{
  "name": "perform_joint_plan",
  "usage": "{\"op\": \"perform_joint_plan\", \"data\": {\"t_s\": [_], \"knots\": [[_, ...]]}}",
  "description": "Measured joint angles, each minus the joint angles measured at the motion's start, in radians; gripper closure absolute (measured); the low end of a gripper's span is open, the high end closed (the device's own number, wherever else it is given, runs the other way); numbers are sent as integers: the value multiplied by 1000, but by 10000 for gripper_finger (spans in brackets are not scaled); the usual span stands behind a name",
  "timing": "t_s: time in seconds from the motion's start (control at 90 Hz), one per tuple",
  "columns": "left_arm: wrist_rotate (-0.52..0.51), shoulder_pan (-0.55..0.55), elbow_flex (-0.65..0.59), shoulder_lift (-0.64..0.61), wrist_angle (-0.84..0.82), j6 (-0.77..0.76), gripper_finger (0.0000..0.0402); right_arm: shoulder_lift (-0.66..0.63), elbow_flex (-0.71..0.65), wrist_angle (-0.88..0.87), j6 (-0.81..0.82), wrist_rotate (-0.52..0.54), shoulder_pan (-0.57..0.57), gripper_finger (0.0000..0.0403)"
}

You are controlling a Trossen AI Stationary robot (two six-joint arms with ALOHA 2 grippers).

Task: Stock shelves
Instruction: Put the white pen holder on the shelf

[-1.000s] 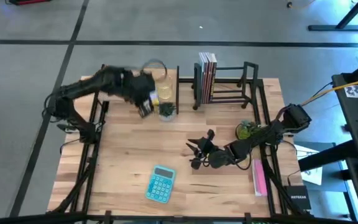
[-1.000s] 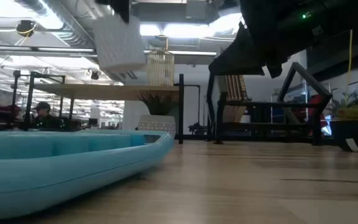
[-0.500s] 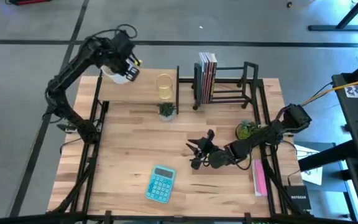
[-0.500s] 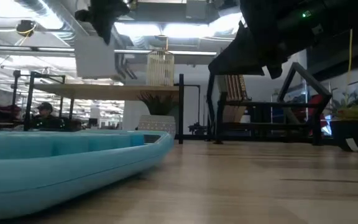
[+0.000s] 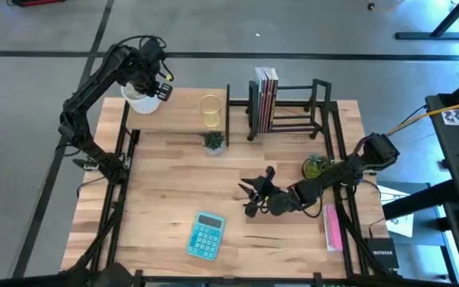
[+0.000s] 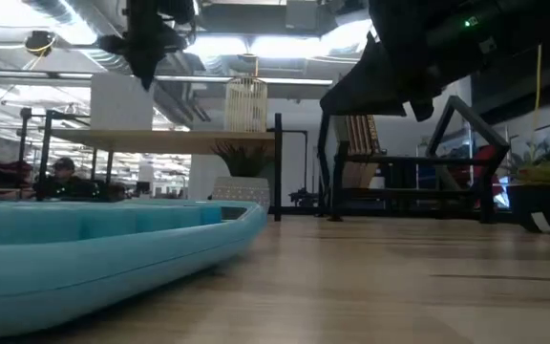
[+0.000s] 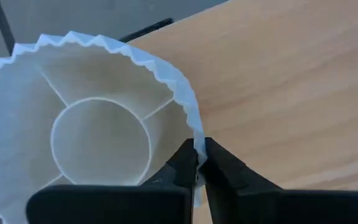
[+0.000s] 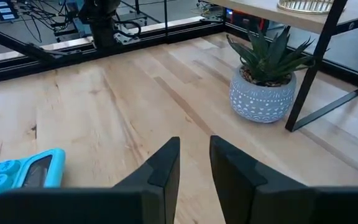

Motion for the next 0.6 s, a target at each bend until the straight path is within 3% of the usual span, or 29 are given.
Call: {"op": "perform_joint_plan", "data": {"t_s": [0.367,0.6], "knots": [[2,12,0,0,-1,4,396,0,0,-1,0,0,0,331],[-71,13,-2,0,-7,0,340,0,0,-1,0,0,0,331]]}}
